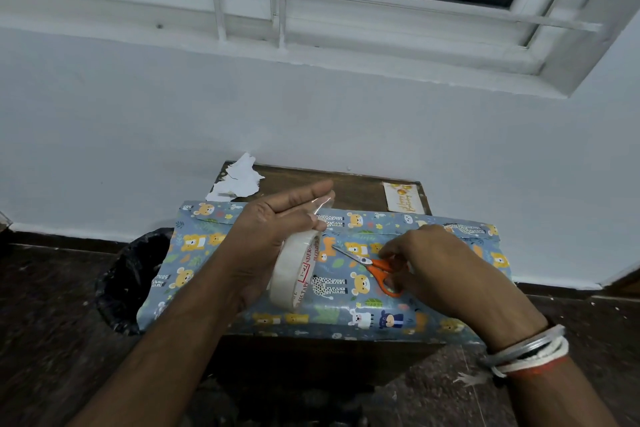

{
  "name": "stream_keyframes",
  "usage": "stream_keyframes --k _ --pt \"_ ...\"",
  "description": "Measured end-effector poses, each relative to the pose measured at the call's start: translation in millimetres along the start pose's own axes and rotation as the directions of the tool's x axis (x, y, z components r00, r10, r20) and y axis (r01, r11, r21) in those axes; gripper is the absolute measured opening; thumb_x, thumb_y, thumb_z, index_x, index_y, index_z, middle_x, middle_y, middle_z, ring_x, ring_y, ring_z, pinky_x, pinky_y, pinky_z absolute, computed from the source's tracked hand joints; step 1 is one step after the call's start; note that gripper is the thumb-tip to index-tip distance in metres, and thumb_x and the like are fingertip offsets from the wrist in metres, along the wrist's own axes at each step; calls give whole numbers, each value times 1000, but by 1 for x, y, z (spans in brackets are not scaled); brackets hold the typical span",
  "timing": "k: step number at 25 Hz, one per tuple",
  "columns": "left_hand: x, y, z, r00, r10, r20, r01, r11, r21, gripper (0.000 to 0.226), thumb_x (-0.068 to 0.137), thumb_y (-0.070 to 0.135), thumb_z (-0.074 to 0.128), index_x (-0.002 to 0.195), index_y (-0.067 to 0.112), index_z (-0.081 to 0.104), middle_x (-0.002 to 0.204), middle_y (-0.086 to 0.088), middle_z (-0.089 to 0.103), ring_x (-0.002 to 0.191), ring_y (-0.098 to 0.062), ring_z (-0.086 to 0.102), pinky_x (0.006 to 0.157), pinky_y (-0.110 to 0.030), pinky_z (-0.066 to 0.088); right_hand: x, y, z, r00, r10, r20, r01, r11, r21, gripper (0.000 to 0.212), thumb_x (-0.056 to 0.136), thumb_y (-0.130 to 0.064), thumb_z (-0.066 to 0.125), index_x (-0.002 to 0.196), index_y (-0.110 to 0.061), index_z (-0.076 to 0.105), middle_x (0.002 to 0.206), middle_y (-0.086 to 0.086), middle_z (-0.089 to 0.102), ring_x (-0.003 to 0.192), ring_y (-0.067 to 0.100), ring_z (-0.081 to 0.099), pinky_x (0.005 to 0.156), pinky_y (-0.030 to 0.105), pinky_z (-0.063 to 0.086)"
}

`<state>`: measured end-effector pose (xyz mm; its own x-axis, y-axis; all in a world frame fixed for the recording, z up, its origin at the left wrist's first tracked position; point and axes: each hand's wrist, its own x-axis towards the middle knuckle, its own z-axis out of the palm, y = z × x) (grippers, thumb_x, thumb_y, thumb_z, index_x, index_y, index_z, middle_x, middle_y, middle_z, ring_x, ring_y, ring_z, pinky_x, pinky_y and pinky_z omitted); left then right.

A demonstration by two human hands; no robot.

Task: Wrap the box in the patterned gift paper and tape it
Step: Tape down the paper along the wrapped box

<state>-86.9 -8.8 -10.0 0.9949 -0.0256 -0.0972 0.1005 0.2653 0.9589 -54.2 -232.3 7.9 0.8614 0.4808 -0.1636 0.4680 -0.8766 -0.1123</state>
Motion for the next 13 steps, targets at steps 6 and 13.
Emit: stream_keyframes --k 6,13 --pt "3 -1 -4 999 -49 14 49 999 6 32 93 1 61 113 21 76 118 7 76 96 -4 71 78 -27 56 -3 4 5 985 30 -168 -32 999 -13 26 93 -53 59 109 -33 60 96 -8 71 88 16 65 75 34 56" --pt "4 -2 -5 999 -42 27 41 998 44 36 95 -3 59 118 20 74 119 7 75 89 -18 66 71 -23 57 0 5 7 956 55 -288 135 789 600 24 83 -43 81 104 -41 70 82 -18 75 44 7 49 54 23 45"
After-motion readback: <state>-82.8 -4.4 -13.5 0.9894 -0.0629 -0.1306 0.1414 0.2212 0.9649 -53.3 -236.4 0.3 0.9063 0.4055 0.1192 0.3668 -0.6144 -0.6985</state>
